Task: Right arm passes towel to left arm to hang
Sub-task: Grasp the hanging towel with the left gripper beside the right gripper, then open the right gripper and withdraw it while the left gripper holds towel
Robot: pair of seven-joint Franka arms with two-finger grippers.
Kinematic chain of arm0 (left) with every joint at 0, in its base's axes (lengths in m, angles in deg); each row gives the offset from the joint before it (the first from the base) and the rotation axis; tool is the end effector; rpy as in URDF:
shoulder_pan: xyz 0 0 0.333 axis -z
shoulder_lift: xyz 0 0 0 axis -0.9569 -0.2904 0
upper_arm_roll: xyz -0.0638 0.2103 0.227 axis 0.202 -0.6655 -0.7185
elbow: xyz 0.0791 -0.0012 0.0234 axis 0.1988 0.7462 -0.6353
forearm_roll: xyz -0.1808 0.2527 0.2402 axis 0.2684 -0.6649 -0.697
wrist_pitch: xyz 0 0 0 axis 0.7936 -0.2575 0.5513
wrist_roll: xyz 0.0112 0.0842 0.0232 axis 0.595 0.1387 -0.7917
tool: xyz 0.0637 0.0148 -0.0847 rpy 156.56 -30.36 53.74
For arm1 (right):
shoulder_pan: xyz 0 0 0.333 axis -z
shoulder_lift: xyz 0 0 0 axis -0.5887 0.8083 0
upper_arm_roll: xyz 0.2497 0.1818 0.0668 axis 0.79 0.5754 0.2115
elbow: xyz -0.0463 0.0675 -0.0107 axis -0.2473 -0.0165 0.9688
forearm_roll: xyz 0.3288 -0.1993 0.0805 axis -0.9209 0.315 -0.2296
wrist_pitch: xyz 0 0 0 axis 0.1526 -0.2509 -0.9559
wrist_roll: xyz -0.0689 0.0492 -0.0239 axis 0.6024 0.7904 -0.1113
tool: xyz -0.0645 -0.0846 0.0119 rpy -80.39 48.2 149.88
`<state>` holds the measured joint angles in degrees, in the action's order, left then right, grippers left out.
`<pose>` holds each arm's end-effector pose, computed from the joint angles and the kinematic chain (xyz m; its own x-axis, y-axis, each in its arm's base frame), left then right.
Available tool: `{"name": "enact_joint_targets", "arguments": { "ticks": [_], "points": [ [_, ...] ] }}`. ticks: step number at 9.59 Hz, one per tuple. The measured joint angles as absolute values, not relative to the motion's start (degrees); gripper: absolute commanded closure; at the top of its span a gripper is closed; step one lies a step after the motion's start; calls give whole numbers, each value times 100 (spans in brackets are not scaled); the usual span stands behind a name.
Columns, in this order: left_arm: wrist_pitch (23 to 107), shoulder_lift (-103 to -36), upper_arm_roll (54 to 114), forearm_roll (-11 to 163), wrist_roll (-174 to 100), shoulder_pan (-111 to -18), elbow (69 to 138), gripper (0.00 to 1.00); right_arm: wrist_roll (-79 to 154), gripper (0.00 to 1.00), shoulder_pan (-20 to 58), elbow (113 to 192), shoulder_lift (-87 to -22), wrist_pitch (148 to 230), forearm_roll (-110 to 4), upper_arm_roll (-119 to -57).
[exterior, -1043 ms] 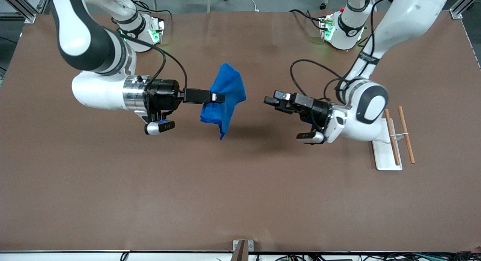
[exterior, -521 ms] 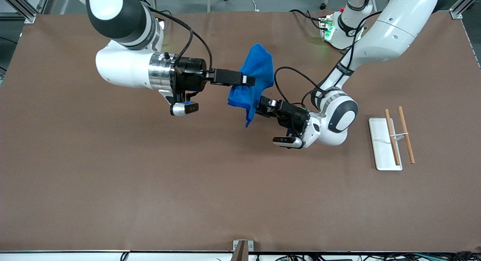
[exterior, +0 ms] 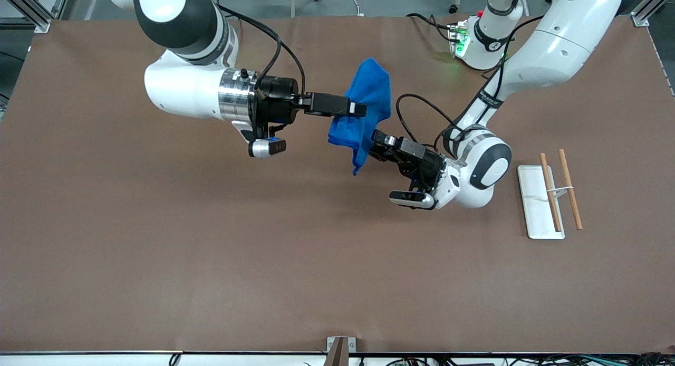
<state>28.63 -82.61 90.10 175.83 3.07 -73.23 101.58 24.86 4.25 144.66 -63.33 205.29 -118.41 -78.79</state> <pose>0.5890 -0.3265 0.3447 0.9317 -0.3243 -0.1634 0.3155 0.5001 0.8065 0.5480 0.4095 0.5626 0.8737 -0.1247 -0.4703 -0.4680 0.0486 -0.8824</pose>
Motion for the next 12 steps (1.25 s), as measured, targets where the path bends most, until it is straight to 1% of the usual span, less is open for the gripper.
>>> {"name": "enact_joint_targets", "arguments": {
  "ticks": [1, 2, 3, 4, 5, 6, 9, 10, 12],
  "points": [
    [2843, -8260, 9009, 17583, 305, -7364, 10158, 99, 2480, 100, 409, 14466, -6333, 20543, -11841, -7879],
    [2832, -8261, 9009, 17583, 296, -7390, 10158, 100, 2477, 99, 406, 14466, -6333, 20549, -11841, -7879],
    [2831, -8261, 9007, 17583, 290, -7412, 10158, 100, 2475, 92, 406, 14466, -6333, 20551, -11841, -7882],
    [2830, -8261, 9005, 17583, 289, -7443, 10157, 100, 2471, 51, 406, 14466, -6332, 20552, -11841, -7884],
    [2830, -8260, 8986, 17567, 288, -7466, 10138, 100, 2470, 4, 406, 14466, -6329, 20557, -11841, -7887],
    [2832, -8260, 8929, 17515, 231, -7472, 10068, 100, 2466, 0, 406, 14467, -6327, 20605, -11841, -7890],
    [3165, -8260, 8711, 17273, -304, -7481, 9730, 100, 2474, 0, 429, 14465, -6326, 20861, -11773, -8003],
    [3392, -8260, 8654, 17089, -393, -7481, 9611, 100, 2479, 0, 532, 14465, -6326, 20873, -11528, -8078],
    [3881, -8259, 8592, 16838, -694, -7472, 9372, 100, 2462, 0, 924, 14479, -6317, 20849, -10640, -8122]
  ]
}}
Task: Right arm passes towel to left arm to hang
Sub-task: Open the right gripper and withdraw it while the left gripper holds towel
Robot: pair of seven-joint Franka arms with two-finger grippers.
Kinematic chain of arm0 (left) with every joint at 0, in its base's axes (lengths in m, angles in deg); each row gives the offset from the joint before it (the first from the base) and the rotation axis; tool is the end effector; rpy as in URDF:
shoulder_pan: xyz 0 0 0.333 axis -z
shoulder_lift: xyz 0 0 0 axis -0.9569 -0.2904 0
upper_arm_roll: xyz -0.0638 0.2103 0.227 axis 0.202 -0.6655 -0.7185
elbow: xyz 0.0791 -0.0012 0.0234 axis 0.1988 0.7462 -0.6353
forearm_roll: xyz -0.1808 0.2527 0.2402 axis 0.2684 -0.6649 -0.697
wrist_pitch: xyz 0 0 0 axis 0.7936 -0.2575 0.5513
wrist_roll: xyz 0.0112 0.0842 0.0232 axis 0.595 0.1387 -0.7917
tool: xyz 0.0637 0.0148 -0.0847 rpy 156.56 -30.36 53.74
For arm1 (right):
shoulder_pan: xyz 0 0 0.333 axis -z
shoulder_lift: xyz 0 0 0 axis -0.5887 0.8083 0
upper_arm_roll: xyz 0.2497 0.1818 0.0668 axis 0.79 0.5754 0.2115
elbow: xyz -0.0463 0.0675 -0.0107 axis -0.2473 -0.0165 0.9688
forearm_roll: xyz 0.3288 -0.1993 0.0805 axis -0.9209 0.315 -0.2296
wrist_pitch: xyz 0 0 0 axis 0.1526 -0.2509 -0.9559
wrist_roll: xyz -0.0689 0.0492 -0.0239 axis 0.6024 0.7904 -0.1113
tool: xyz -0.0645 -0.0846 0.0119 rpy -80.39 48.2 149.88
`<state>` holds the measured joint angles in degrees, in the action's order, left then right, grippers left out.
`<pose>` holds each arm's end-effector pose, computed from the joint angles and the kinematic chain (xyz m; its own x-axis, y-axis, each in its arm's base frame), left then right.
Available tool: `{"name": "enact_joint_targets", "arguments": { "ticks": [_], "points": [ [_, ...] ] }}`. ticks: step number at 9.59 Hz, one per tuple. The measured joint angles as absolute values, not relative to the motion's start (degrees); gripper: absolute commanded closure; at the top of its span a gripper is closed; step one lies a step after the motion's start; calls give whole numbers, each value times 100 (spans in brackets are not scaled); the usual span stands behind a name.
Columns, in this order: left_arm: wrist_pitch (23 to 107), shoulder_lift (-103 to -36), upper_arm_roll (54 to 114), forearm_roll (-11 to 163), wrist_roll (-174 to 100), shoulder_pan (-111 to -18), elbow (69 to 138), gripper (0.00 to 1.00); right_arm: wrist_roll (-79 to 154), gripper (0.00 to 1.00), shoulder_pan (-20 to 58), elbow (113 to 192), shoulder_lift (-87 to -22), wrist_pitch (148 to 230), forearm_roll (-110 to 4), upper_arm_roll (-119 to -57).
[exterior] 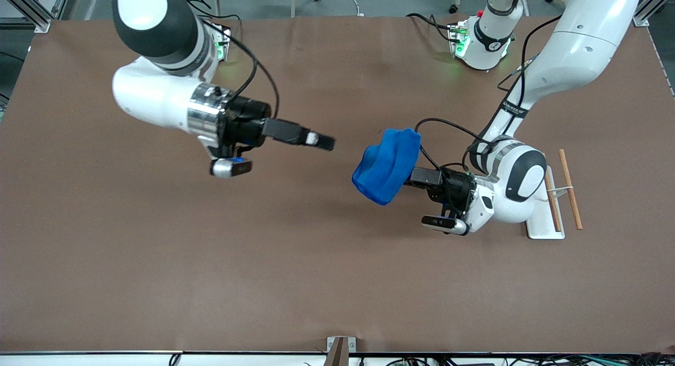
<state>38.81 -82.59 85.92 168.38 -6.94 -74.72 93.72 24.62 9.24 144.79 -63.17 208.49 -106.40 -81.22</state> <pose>0.6504 -0.2691 0.3596 0.9465 -0.2068 -0.2476 0.3030 0.3065 0.9023 0.5983 0.3321 0.5544 0.8887 -0.3154 -0.3328 -0.3741 -0.0792 -0.9240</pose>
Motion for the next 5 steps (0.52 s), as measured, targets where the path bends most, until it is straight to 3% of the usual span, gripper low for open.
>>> {"name": "enact_joint_targets", "arguments": {
  "ticks": [3, 5],
  "points": [
    [4702, -8258, 8539, 15959, -805, -7447, 9100, 100, 2453, 0, 1460, 14544, -6278, 20527, -9048, -8138],
    [5231, -8258, 8534, 15170, -807, -7433, 9042, 100, 2445, 0, 2011, 14557, -6273, 19785, -7795, -8154]
  ]
}}
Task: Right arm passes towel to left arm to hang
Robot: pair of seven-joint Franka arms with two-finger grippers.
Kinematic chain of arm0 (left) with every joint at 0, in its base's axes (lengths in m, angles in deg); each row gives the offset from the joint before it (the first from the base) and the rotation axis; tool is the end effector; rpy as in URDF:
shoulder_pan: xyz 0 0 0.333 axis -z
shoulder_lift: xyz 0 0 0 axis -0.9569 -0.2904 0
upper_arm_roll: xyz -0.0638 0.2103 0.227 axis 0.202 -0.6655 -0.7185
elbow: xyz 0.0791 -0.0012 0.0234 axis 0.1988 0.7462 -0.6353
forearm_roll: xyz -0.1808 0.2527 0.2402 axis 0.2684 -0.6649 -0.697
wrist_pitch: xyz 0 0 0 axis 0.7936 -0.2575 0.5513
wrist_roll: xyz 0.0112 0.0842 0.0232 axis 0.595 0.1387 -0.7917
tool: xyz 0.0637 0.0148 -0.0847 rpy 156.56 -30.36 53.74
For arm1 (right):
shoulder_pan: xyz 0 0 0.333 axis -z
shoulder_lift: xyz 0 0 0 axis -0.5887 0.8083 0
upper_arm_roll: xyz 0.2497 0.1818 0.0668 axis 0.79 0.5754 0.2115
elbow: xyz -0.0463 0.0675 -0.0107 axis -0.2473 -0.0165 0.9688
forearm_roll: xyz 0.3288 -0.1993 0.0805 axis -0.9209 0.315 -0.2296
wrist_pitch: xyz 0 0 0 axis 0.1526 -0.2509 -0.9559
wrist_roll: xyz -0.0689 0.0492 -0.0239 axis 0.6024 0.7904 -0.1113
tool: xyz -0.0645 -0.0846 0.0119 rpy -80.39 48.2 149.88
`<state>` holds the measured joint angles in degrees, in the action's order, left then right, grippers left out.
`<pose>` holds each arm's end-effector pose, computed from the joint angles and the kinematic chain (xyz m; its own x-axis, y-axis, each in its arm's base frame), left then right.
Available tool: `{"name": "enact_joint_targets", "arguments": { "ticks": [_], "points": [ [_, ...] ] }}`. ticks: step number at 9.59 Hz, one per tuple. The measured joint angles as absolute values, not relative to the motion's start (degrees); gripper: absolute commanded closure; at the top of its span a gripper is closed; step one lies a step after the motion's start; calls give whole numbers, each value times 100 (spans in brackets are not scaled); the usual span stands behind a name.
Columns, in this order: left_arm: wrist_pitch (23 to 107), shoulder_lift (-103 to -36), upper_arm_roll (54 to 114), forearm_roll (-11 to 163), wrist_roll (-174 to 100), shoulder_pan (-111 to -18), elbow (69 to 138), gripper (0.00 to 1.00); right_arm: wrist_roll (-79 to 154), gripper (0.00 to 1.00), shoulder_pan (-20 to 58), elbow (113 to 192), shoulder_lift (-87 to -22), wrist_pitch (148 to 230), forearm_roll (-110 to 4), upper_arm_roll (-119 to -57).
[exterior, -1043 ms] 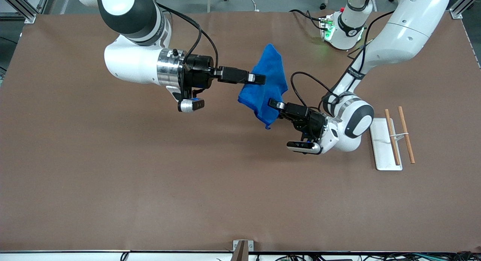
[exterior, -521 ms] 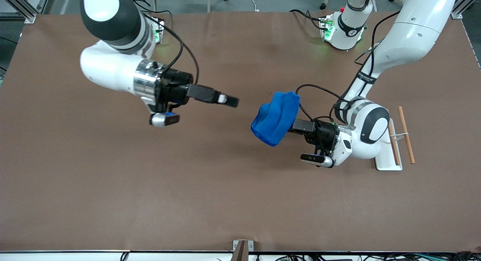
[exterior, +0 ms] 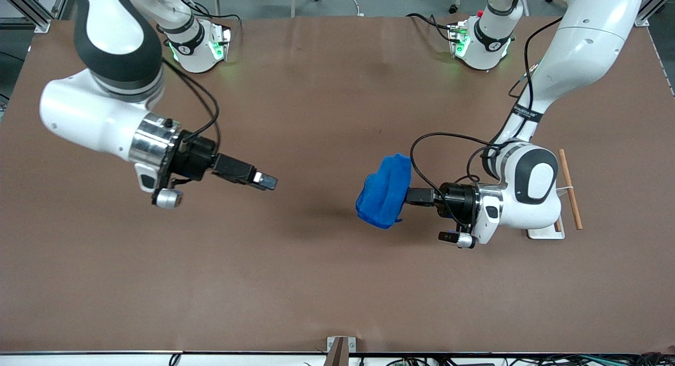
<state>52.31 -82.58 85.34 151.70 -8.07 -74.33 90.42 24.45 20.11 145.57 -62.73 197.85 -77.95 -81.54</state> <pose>0.6689 -0.2529 0.3433 0.9764 -0.0925 -0.1952 0.1934 -0.0282 0.9807 0.6362 0.2271 0.5257 0.9488 -0.2951 -0.1124 -0.2510 -0.4893 -0.8352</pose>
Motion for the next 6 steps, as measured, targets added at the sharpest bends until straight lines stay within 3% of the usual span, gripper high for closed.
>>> {"name": "enact_joint_targets", "arguments": {
  "ticks": [3, 6],
  "points": [
    [5941, -8201, 8537, 13799, -1446, -7362, 8893, 100, 2463, 0, 2845, 14549, -6285, 18853, -5858, -8167],
    [6193, -8025, 8550, 11739, -3176, -7091, 8289, 100, 2474, 0, 3326, 14533, -6366, 18361, -3659, -8166]
  ]
}}
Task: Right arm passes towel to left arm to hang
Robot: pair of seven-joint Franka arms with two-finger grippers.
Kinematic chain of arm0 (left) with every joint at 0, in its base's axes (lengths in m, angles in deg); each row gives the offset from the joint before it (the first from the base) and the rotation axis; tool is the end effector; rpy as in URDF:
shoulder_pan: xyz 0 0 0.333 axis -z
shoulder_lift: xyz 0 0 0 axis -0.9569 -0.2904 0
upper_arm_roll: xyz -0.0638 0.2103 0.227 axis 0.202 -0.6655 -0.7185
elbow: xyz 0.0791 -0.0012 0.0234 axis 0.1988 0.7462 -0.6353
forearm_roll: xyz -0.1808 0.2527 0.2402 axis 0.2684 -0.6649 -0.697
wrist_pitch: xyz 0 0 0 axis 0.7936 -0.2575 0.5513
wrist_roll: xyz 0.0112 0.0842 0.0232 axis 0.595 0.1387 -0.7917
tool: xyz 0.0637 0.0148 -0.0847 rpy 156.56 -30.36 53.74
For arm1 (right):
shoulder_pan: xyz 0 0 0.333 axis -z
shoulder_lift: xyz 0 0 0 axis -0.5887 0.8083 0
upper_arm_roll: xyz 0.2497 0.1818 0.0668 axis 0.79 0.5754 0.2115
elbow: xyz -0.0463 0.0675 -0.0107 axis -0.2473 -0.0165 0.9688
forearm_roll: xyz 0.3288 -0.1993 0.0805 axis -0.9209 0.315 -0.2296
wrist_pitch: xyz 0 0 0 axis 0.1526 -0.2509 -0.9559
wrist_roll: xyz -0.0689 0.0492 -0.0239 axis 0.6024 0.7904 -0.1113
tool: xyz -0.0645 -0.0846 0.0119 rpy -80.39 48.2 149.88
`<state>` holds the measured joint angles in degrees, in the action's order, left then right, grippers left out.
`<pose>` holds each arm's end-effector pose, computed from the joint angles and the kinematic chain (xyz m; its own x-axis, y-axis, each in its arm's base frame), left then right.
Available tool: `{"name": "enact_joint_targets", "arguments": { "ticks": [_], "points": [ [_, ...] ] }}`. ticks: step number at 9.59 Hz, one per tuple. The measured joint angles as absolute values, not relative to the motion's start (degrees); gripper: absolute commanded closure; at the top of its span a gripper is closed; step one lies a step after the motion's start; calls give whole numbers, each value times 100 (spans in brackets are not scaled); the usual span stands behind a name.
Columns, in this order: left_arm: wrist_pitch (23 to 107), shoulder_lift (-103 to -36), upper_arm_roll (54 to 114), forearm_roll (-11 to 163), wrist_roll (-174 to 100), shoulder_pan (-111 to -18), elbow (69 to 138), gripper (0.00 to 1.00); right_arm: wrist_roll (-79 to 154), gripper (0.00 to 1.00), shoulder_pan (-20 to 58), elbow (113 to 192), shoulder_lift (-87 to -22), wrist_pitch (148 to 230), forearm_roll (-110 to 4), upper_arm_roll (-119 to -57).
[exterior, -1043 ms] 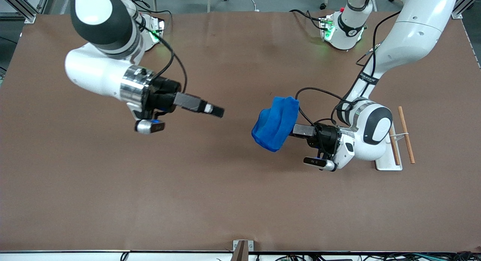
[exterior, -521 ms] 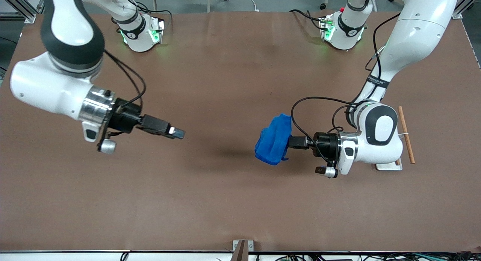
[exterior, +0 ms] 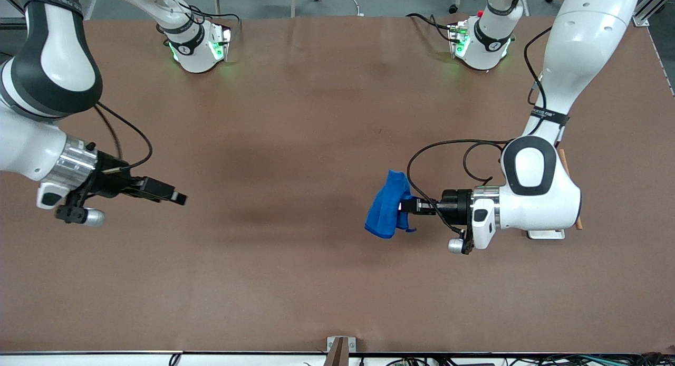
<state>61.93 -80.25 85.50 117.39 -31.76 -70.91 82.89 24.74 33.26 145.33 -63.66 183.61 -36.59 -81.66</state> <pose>0.6816 -0.2629 0.3914 0.9782 -0.0172 -0.2071 0.1618 -0.5627 0.8107 0.6428 0.0635 0.4966 0.9823 -0.1871 0.0007 -0.1757 -0.9241 -0.3394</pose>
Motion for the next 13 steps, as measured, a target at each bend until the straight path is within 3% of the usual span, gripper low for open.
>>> {"name": "enact_joint_targets", "arguments": {
  "ticks": [4, 8, 13],
  "points": [
    [6196, -7727, 8536, 10176, -4348, -7086, 8047, 100, 2479, 0, 3476, 14476, -6694, 17707, -2214, -8163],
    [5284, -7238, 8487, 8449, -5545, -7566, 8042, 100, 2497, 0, 3667, 13970, -6988, 16565, -1864, -8164],
    [4087, -7133, 8461, 6751, -6209, -7980, 8058, 100, 2814, 0, 3972, 14038, -7423, 16007, -1829, -8163]
  ]
}}
